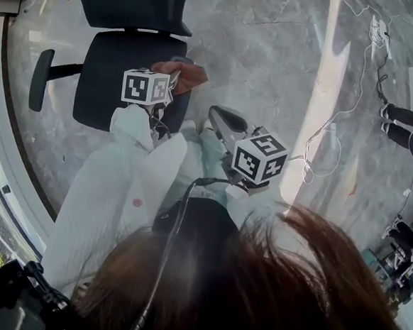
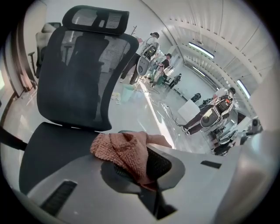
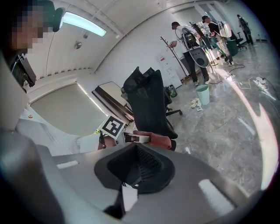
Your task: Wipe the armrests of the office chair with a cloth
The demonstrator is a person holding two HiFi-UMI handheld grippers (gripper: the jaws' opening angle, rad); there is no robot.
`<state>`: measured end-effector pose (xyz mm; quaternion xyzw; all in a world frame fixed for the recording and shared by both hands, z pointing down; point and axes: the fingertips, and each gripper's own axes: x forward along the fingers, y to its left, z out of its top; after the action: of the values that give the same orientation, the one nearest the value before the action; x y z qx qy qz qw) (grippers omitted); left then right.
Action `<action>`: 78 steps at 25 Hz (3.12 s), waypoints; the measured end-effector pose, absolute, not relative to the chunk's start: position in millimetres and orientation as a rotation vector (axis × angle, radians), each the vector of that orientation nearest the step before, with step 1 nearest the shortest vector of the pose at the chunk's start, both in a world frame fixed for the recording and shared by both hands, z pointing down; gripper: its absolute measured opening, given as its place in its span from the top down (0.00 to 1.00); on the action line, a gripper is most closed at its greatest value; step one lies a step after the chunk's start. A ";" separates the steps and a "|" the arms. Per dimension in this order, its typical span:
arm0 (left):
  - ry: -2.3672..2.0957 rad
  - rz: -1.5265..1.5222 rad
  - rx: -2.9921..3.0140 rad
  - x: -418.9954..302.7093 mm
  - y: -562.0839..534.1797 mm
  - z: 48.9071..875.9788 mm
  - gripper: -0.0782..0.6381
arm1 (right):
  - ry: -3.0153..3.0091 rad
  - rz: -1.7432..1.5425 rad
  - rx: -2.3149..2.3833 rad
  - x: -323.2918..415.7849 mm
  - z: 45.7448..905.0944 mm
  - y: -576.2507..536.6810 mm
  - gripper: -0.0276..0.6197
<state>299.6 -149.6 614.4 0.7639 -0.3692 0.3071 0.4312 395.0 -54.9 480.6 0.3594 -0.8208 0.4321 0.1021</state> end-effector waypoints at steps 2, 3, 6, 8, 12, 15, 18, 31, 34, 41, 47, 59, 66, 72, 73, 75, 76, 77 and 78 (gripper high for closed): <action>-0.943 0.782 1.924 299.4 -160.7 618.5 0.84 | -2.417 1.269 1.074 395.6 483.4 -51.6 0.95; -0.954 0.786 1.931 299.4 -166.7 620.1 0.84 | -2.415 1.268 1.079 396.0 484.3 -50.6 0.95; -0.978 0.792 1.942 299.1 -182.7 621.8 0.84 | -2.408 1.269 1.084 396.9 485.6 -50.2 0.95; -0.971 0.796 1.940 300.8 -185.1 620.7 0.84 | -2.405 1.274 1.089 398.8 485.6 -50.4 0.95; -0.950 0.800 1.910 300.0 -162.4 618.2 0.84 | -2.412 1.283 1.088 400.4 480.9 -50.4 0.95; -0.962 0.761 1.889 296.4 -135.4 613.7 0.84 | -2.430 1.269 1.073 397.9 475.9 -48.8 0.95; -0.977 0.727 1.879 288.9 -100.5 607.6 0.84 | -2.448 1.251 1.053 390.4 472.2 -40.1 0.95; -1.022 0.650 1.820 254.5 37.1 578.2 0.84 | -2.528 1.174 0.889 345.7 448.7 -3.4 0.95; -1.010 0.673 1.822 251.7 56.2 576.6 0.84 | -2.536 1.152 0.863 335.4 444.5 2.6 0.95; -1.144 0.583 1.943 255.5 29.2 516.2 0.84 | -2.595 0.999 0.918 336.8 403.7 -10.0 0.95; -1.312 0.360 2.235 276.4 -15.3 388.4 0.84 | -2.710 0.687 1.054 345.8 326.1 -27.2 0.95; -1.452 0.130 2.527 300.0 -33.2 249.4 0.84 | -2.736 0.302 1.244 360.2 247.3 -41.0 0.95; -1.452 0.135 2.518 295.0 -34.9 251.4 0.84 | -2.736 0.299 1.218 357.7 250.9 -38.0 0.96; -1.445 0.150 2.511 296.0 -35.7 257.4 0.84 | -2.728 0.322 1.204 360.5 257.5 -37.3 0.96; -1.445 0.153 2.510 295.7 -35.4 258.5 0.84 | -2.724 0.319 1.201 360.4 258.8 -37.1 0.96; -1.447 0.160 2.510 295.7 -35.2 259.9 0.84 | -2.725 0.327 1.205 360.9 261.3 -37.0 0.96; -1.449 0.163 2.510 296.1 -35.4 260.2 0.84 | -2.726 0.330 1.208 361.6 261.9 -37.2 0.96; -1.450 0.166 2.512 296.7 -35.8 260.2 0.84 | -2.725 0.329 1.209 362.3 262.1 -37.5 0.96; -1.450 0.169 2.514 297.2 -36.2 259.9 0.84 | -2.725 0.326 1.209 362.6 261.9 -37.9 0.96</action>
<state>297.2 -36.2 259.9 0.8588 -0.4954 0.0577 0.1171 362.6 -37.9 261.9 0.4021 -0.9064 0.1085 0.0712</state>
